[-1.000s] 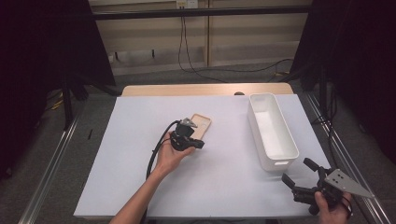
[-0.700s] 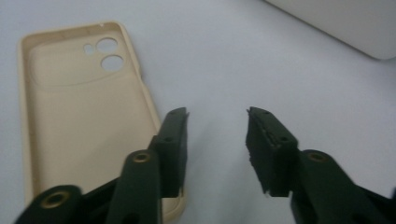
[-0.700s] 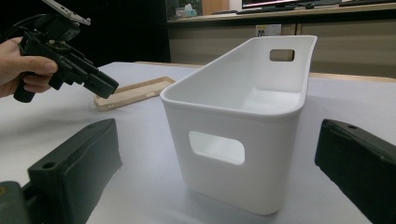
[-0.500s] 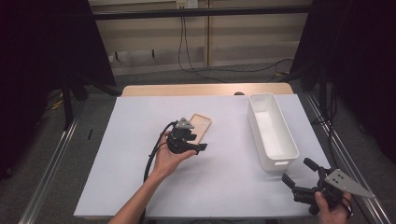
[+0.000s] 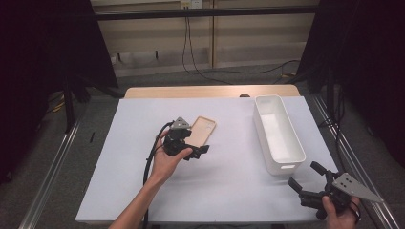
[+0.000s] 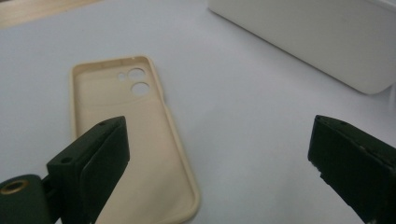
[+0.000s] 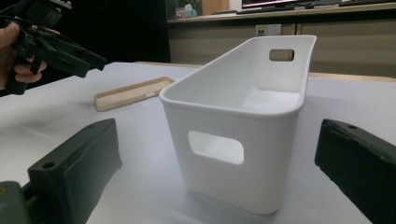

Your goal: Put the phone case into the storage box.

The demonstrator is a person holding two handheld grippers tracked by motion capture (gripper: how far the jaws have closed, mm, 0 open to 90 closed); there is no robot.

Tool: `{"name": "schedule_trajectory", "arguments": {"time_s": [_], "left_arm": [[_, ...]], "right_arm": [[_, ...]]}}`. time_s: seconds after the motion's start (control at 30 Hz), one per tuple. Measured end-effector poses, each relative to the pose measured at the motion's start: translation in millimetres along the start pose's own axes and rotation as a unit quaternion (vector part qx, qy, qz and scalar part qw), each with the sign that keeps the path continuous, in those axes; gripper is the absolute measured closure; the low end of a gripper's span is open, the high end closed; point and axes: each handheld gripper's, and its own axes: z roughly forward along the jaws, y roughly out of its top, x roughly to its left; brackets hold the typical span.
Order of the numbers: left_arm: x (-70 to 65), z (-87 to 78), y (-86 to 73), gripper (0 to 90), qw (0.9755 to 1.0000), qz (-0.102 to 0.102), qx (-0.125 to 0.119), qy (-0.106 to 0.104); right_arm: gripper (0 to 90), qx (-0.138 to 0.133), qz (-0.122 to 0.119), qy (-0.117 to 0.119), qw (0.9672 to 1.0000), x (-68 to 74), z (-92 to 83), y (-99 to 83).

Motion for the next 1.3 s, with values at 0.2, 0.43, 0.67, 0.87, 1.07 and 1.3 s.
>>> {"name": "schedule_trajectory", "arguments": {"time_s": [0.2,0.43,0.67,0.87,1.07,1.3], "left_arm": [[12.9,-10.6,-0.4,5.6,0.9996,-0.007,-0.016,0.022],[31.6,-17.8,-0.6,5.9,0.9991,-0.016,-0.02,0.033],[49.9,-17.3,0.0,6.0,0.9984,-0.031,-0.031,0.037],[58.9,-18.0,7.8,6.0,0.998,-0.023,-0.016,0.056],[70.6,-11.2,12.1,7.1,0.9978,-0.031,0.012,0.056],[76.2,-0.5,22.0,7.2,0.9976,-0.027,0.034,0.054]], "right_arm": [[0.0,-0.001,0.001,-0.001,1.0,-0.4,0.4,0.1],[0.0,-0.001,0.001,-0.001,1.0,-0.6,0.4,0.2],[0.0,0.0,0.001,-0.001,1.0,-0.6,0.2,0.4],[0.0,0.0,0.001,0.0,1.0,-0.8,0.5,0.2],[0.0,0.0,0.0,0.0,1.0,-1.0,-0.1,0.3],[0.0,0.001,-0.001,0.0,1.0,-0.6,0.3,0.4]]}}
